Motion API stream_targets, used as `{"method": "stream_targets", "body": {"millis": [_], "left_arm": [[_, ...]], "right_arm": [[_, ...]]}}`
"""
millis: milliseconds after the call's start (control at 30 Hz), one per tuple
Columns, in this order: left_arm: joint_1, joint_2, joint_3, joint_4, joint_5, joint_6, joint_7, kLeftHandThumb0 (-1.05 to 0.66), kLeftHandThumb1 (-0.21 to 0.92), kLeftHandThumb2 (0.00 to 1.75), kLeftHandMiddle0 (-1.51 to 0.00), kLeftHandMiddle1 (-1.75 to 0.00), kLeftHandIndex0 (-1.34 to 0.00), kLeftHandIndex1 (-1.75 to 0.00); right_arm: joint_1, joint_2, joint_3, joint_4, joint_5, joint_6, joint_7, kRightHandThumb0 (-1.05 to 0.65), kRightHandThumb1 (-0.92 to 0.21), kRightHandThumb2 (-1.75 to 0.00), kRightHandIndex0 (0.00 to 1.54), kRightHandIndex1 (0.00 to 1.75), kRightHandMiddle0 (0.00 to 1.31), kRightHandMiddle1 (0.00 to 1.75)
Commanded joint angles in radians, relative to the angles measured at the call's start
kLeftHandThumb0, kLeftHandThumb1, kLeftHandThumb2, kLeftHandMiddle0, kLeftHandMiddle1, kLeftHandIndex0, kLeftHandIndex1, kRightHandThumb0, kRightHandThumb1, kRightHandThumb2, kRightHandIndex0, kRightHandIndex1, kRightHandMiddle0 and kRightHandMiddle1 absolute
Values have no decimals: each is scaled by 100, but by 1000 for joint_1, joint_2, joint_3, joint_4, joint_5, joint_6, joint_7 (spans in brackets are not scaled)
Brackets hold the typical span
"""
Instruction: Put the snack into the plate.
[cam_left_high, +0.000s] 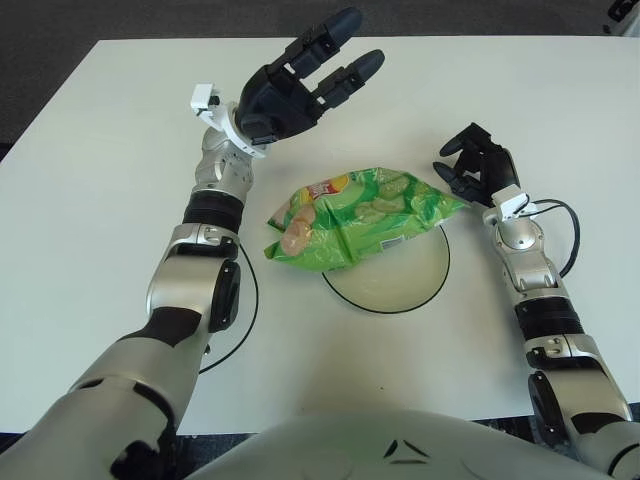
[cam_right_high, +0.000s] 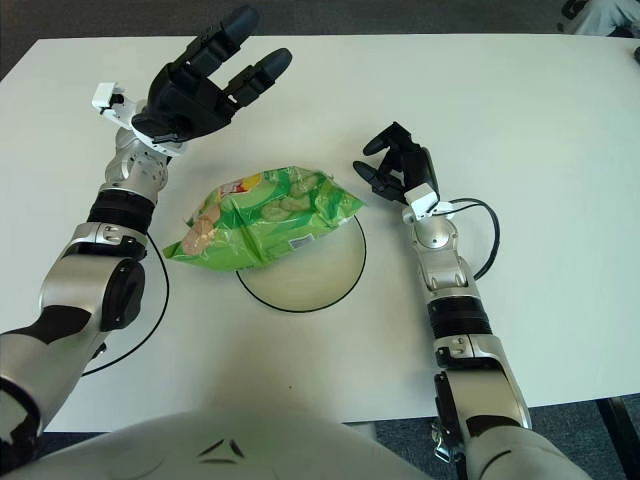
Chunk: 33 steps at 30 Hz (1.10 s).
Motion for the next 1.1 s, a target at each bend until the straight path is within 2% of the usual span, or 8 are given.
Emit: {"method": "stream_targets", "body": {"millis": [0, 533, 567, 667, 733, 800, 900, 1067], "left_arm": [[-10, -11, 21, -17, 22, 9, -12, -79, 92, 16, 0, 0, -2, 0], [3, -43, 64, -73, 27, -7, 45, -76, 92, 11, -1, 0, -1, 0], [9, -43, 74, -70, 47, -70, 60, -76, 92, 11, -1, -1, -1, 0], [23, -50, 100, -52, 113, -267, 106, -75, 92, 11, -23, -3, -13, -5], [58, -42, 116, -59, 230, -434, 240, -73, 92, 10, -36, -4, -23, -7], [95, -32, 126, -78, 337, -530, 359, -72, 92, 8, -45, -4, -31, -8], [201, -23, 149, -176, 544, -571, 591, -63, 91, 3, -52, -2, -41, -9], [246, -24, 163, -173, 610, -578, 734, -47, 91, 1, -55, -1, -49, -9]], "right_arm": [[172, 39, 53, 192, -47, 63, 23, -36, -92, -30, 81, 167, 44, 151], [164, 38, 66, 199, -56, 71, 18, -37, -92, -30, 81, 167, 45, 150], [163, 38, 67, 200, -56, 71, 18, -37, -92, -30, 81, 167, 45, 150], [162, 38, 68, 200, -56, 73, 17, -37, -92, -29, 81, 167, 45, 150], [161, 38, 68, 201, -56, 73, 16, -37, -92, -29, 81, 167, 45, 150], [161, 38, 68, 202, -56, 73, 16, -37, -92, -29, 81, 167, 45, 150], [159, 37, 67, 203, -54, 73, 15, -37, -92, -29, 81, 167, 45, 150], [156, 36, 62, 207, -49, 69, 13, -37, -92, -29, 82, 167, 45, 150]]}}
